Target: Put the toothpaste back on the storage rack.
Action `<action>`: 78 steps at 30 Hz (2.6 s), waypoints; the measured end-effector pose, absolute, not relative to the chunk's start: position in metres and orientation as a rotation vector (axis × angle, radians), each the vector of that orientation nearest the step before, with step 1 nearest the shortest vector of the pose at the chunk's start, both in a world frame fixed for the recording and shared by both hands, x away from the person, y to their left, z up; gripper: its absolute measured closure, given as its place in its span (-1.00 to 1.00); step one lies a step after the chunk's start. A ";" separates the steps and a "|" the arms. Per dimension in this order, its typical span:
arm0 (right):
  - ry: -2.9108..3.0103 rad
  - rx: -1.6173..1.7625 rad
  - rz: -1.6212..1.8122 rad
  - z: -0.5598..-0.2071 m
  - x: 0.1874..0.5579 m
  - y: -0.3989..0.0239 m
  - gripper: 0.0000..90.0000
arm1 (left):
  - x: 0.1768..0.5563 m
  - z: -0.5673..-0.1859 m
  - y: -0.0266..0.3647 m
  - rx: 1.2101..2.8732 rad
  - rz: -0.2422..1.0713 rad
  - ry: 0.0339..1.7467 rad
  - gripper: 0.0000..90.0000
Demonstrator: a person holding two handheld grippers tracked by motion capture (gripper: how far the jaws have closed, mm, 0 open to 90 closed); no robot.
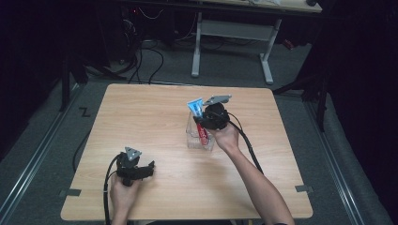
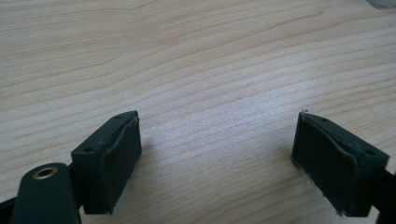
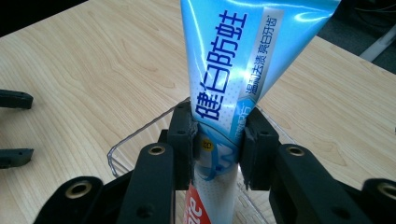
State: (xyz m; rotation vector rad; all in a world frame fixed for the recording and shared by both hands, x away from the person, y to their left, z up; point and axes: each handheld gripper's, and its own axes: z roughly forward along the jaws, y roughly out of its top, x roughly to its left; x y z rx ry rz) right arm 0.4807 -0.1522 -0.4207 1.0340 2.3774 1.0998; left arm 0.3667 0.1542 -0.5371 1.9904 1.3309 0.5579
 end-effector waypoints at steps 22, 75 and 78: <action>2.384 1.043 1.115 -0.423 0.483 -0.152 0.24 | 0.367 -0.537 0.154 1.992 0.558 1.330 -0.65; 2.190 1.093 1.233 -0.395 0.454 -0.216 0.19 | 0.367 -0.537 0.154 1.992 0.558 1.331 -0.65; 2.179 1.104 1.241 -0.395 0.453 -0.220 0.19 | 0.367 -0.537 0.154 1.992 0.558 1.331 -0.65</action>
